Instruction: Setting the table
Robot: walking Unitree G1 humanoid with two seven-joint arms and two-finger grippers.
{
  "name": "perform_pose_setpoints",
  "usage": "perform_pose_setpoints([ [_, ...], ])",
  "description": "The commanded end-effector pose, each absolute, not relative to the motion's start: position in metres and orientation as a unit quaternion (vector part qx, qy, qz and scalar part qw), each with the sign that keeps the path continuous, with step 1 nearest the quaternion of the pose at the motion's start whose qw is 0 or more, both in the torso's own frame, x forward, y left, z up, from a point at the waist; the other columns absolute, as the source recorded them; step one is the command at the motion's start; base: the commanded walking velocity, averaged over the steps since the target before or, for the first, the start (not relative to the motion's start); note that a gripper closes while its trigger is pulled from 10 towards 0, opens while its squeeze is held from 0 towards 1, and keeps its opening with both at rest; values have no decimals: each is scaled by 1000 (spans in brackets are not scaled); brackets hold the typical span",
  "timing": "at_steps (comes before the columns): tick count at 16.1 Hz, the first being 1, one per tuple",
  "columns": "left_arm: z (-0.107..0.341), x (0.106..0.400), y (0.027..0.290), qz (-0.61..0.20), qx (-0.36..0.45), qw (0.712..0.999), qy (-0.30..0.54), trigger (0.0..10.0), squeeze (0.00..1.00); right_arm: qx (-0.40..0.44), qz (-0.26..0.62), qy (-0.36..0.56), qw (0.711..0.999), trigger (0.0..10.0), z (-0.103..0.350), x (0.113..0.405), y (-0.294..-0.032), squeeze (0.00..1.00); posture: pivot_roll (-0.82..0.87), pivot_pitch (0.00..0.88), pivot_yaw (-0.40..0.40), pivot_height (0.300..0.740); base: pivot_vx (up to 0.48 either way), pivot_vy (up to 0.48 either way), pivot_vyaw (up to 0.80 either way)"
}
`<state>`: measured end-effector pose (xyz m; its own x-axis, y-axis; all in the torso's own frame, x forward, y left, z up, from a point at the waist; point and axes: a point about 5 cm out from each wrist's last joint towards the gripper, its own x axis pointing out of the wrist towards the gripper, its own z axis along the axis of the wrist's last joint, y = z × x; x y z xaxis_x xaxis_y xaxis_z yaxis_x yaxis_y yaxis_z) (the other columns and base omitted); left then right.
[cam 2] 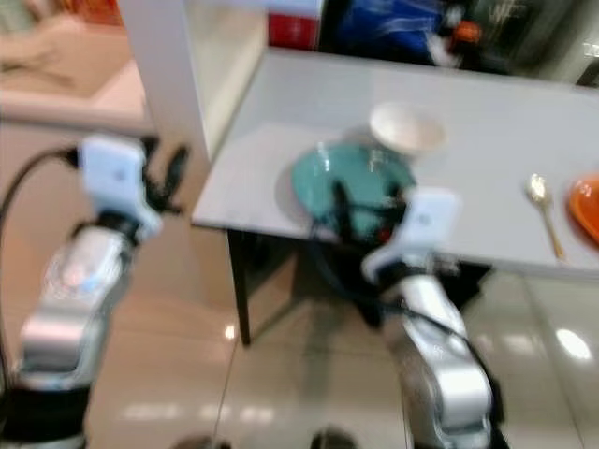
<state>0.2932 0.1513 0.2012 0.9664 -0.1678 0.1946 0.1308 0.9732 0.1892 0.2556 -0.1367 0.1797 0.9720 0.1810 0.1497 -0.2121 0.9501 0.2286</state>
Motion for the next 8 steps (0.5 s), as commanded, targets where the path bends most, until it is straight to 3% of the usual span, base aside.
perform_pose_setpoints([
  [1, 206, 291, 146, -81, 85, 986, -114, 10000, 0, 109, 92, -68, 987, 10000, 180, 258, -141, 0, 32, 55, -9, 740, 0, 480, -800],
  [2, 206, 293, 149, -68, 81, 988, -111, 10000, 0, 105, 95, -69, 987, 10000, 183, 261, -138, 0, 32, 64, -19, 740, 0, 480, -506],
  [8, 199, 289, 154, -44, 81, 991, -92, 10000, 0, 81, 110, -37, 990, 10000, 177, 267, -130, 0, 34, 70, -38, 740, 0, 480, 0],
])
